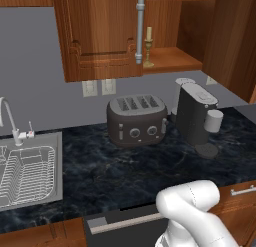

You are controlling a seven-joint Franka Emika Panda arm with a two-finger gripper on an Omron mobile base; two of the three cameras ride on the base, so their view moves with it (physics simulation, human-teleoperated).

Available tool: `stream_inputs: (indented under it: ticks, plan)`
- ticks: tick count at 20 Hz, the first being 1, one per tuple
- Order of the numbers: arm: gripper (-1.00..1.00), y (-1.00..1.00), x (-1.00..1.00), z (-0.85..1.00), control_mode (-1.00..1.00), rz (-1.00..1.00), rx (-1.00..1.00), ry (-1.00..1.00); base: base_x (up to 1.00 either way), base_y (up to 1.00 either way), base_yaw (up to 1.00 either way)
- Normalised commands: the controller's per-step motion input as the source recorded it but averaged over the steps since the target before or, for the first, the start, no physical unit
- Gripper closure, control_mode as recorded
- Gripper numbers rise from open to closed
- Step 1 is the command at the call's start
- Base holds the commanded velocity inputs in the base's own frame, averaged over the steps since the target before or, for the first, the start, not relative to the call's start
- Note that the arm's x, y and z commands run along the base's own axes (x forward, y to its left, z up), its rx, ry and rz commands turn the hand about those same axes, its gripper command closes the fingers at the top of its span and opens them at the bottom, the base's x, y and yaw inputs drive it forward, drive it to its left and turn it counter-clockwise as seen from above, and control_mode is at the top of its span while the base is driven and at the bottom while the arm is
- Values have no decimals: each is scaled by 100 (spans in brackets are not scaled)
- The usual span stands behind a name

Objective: Pick the candle and candle from the dining table and place them in the open cabinet. Close the cabinet after placing the objects.

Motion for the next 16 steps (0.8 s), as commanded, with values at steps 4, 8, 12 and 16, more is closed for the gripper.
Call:
stream_inputs:
  ticks: [4,8,12,16]
  plan:
    - [-100,-53,40,0,-100,12,11,-16,0,0,0]
    - [-100,-28,65,0,-100,15,12,-18,0,0,0]
    - [-100,-7,66,0,-100,15,11,-19,0,0,0]
    - [-100,0,64,0,-100,16,11,-19,0,0,0]
